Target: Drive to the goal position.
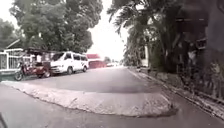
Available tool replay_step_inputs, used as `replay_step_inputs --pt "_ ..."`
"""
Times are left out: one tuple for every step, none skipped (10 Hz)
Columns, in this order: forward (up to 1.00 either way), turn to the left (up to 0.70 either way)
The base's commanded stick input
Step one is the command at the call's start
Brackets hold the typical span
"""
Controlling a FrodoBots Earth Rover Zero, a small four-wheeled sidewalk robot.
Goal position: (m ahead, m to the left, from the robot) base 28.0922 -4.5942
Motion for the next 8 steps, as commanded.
replay_step_inputs --pt "0.70 0.00" --pt "0.70 0.00" --pt "0.70 0.00" --pt "0.70 0.00" --pt "0.70 0.00" --pt "0.70 0.00" --pt "0.70 0.00" --pt "0.70 0.00"
